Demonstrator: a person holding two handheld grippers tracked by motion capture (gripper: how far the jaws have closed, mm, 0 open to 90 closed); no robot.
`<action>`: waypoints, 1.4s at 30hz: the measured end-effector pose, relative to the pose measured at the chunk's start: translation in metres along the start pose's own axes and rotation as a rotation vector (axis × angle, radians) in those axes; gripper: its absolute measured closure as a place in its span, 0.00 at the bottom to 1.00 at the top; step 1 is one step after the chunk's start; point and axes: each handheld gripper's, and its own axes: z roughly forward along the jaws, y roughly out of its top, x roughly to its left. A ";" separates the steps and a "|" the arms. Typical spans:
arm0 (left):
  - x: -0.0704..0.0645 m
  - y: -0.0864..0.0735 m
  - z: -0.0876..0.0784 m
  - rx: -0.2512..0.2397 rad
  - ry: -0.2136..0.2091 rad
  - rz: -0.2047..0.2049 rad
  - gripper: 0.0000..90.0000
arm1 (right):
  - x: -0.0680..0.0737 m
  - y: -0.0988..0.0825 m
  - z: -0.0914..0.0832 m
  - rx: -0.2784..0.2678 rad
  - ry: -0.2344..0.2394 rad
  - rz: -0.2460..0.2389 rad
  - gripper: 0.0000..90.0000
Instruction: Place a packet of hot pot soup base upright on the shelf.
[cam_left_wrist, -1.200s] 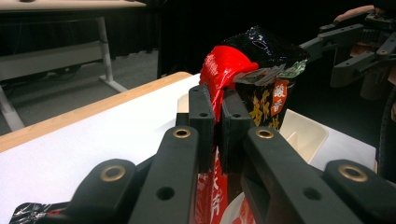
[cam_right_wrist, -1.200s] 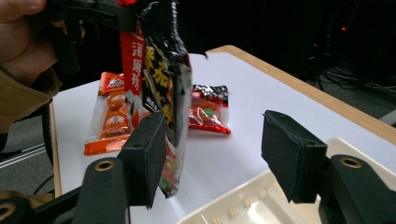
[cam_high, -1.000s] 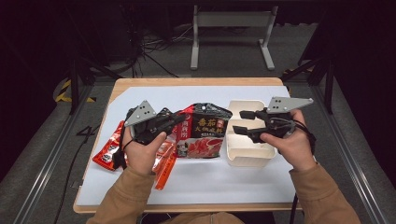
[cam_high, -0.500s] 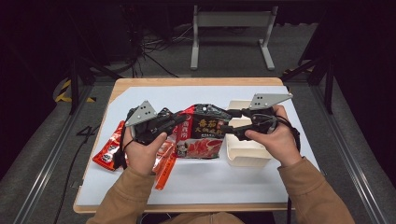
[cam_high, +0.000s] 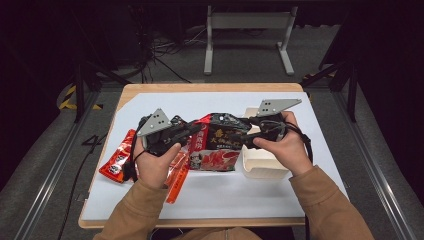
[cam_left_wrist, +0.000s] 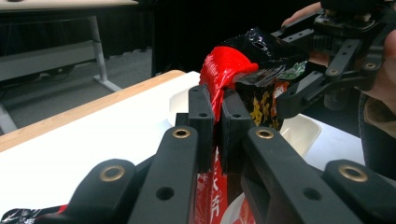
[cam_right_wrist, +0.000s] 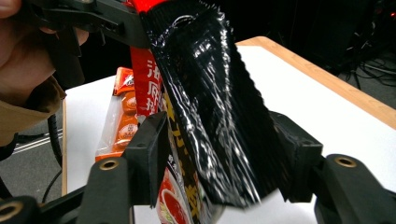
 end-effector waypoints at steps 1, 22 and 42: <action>0.000 0.000 0.000 0.000 0.000 0.003 0.95 | 0.000 0.000 0.003 0.009 0.010 0.003 0.51; -0.002 0.002 -0.001 -0.003 -0.011 0.005 0.94 | -0.004 0.002 0.008 0.045 0.088 0.032 0.84; -0.002 0.009 -0.007 0.046 -0.012 -0.037 0.51 | -0.007 0.026 -0.018 -0.013 0.034 -0.032 0.88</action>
